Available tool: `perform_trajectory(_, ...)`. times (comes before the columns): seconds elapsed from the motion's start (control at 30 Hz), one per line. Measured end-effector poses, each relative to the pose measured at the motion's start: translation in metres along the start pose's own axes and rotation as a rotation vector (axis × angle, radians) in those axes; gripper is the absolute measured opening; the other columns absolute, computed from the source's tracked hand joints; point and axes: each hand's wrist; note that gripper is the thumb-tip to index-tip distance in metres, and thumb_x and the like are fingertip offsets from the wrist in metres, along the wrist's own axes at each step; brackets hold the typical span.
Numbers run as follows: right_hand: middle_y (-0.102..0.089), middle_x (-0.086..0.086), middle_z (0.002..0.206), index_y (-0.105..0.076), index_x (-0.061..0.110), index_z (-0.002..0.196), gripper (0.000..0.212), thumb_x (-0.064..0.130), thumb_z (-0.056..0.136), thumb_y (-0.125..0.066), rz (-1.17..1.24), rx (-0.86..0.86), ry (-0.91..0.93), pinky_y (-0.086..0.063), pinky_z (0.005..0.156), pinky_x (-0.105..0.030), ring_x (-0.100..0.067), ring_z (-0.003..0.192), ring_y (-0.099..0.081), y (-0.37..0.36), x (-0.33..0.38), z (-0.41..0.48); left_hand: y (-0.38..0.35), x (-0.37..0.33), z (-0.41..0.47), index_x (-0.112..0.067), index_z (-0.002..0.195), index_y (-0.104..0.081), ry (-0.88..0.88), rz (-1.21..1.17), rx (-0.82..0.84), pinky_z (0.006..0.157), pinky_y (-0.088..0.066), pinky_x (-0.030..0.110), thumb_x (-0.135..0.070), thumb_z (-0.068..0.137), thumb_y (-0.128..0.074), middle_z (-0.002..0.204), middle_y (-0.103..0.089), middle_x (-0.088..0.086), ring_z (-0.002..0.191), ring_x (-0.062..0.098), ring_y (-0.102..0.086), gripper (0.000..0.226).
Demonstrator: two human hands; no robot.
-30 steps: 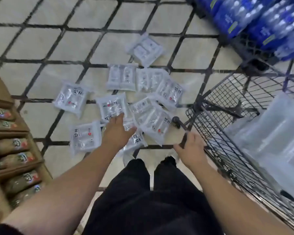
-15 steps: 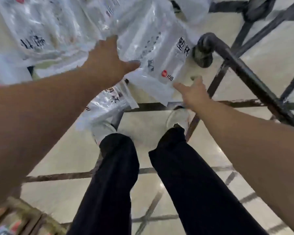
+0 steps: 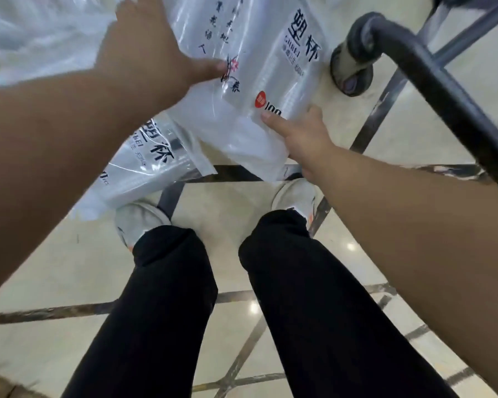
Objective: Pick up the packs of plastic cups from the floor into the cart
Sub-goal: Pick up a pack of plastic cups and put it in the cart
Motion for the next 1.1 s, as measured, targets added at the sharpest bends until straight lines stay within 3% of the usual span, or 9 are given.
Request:
perform_trajectory(0.13, -0.055, 0.005, 0.127, -0.033, 0.021, 0.137, 0.106, 0.061, 0.054, -0.086, -0.092, 0.038, 0.043, -0.051, 0.097, -0.044, -0.018, 0.114, -0.057, -0.014, 0.039, -0.106, 0.091, 0.010, -0.068, -0.020, 0.150, -0.026, 0.131, -0.103, -0.020, 0.101, -0.040, 0.048, -0.072, 0.058, -0.079, 0.143, -0.045, 0.011, 0.130, 0.032, -0.045, 0.118)
perform_trajectory(0.3, -0.041, 0.013, 0.114, -0.034, 0.024, 0.142, 0.092, 0.051, 0.071, -0.085, -0.254, 0.076, 0.141, -0.036, 0.075, -0.017, -0.006, 0.105, -0.041, 0.006, 0.145, -0.294, 0.261, -0.008, -0.208, -0.023, 0.147, -0.031, 0.218, -0.254, -0.078, 0.094, -0.042, 0.041, -0.065, 0.059, -0.078, 0.134, -0.045, -0.008, 0.121, 0.020, -0.048, 0.108)
perform_trajectory(0.43, -0.037, 0.000, 0.151, -0.015, 0.019, 0.156, 0.115, 0.063, 0.070, -0.079, -0.335, 0.078, 0.277, -0.029, 0.108, -0.023, -0.014, 0.137, -0.034, 0.043, 0.234, -0.443, 0.395, -0.041, -0.308, -0.024, 0.141, -0.036, 0.255, -0.276, -0.150, 0.094, -0.046, 0.052, -0.075, 0.055, -0.074, 0.136, -0.051, 0.004, 0.120, 0.032, -0.053, 0.108)
perform_trajectory(0.57, -0.018, 0.002, 0.160, 0.003, 0.032, 0.156, 0.110, 0.069, 0.079, -0.067, -0.390, 0.021, 0.478, -0.021, 0.115, -0.032, -0.016, 0.146, -0.017, 0.091, 0.300, -0.556, 0.489, -0.084, -0.376, -0.029, 0.134, -0.040, 0.103, -0.355, -0.252, 0.089, -0.047, 0.050, -0.082, 0.055, -0.072, 0.126, -0.055, 0.003, 0.113, 0.033, -0.056, 0.101)
perform_trajectory(0.67, -0.015, 0.004, 0.160, 0.008, 0.036, 0.155, 0.106, 0.069, 0.083, -0.063, -0.445, -0.080, 0.623, -0.016, 0.118, -0.033, -0.016, 0.145, -0.013, 0.133, 0.328, -0.613, 0.523, -0.111, -0.400, -0.019, 0.147, -0.031, 0.034, -0.360, -0.276, 0.104, -0.041, 0.056, -0.090, 0.052, -0.064, 0.143, -0.046, 0.011, 0.128, 0.036, -0.048, 0.123)
perform_trajectory(0.73, -0.012, 0.006, 0.161, 0.009, 0.034, 0.156, 0.105, 0.065, 0.086, -0.063, -0.468, -0.181, 0.681, -0.012, 0.117, -0.031, -0.016, 0.146, -0.011, 0.161, 0.338, -0.641, 0.538, -0.137, -0.412, -0.019, 0.146, -0.032, -0.079, -0.395, -0.298, 0.106, -0.039, 0.057, -0.086, 0.056, -0.067, 0.144, -0.044, 0.011, 0.129, 0.035, -0.047, 0.118)
perform_trajectory(0.9, -0.037, 0.008, 0.142, -0.009, 0.040, 0.151, 0.091, 0.054, 0.085, -0.070, -0.335, -0.442, 0.751, -0.028, 0.101, -0.027, -0.012, 0.130, -0.031, 0.214, 0.328, -0.694, 0.549, -0.206, -0.432, -0.007, 0.147, -0.032, -0.265, -0.450, -0.221, 0.103, -0.036, 0.048, -0.043, 0.074, -0.081, 0.147, -0.040, 0.018, 0.130, 0.037, -0.044, 0.095)
perform_trajectory(1.0, -0.038, 0.014, 0.135, -0.016, 0.039, 0.149, 0.087, 0.052, 0.083, -0.071, -0.210, -0.523, 0.693, -0.028, 0.098, -0.025, -0.005, 0.121, -0.033, 0.244, 0.304, -0.709, 0.546, -0.247, -0.437, -0.018, 0.132, -0.042, -0.442, -0.459, -0.181, 0.083, -0.039, 0.039, -0.039, 0.073, -0.083, 0.121, -0.052, 0.004, 0.107, 0.027, -0.053, 0.075)
perform_trajectory(1.1, -0.033, 0.011, 0.142, -0.011, 0.034, 0.154, 0.094, 0.054, 0.084, -0.070, -0.129, -0.580, 0.621, -0.027, 0.105, -0.027, -0.012, 0.135, -0.030, 0.281, 0.281, -0.714, 0.533, -0.293, -0.442, -0.026, 0.118, -0.044, -0.587, -0.453, -0.151, 0.075, -0.036, 0.035, -0.038, 0.072, -0.084, 0.103, -0.049, -0.008, 0.094, 0.019, -0.050, 0.062)
Point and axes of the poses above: each hand's wrist, its own z-axis towards the middle knuckle, its own y-axis out of the back of the hand, x = y × z
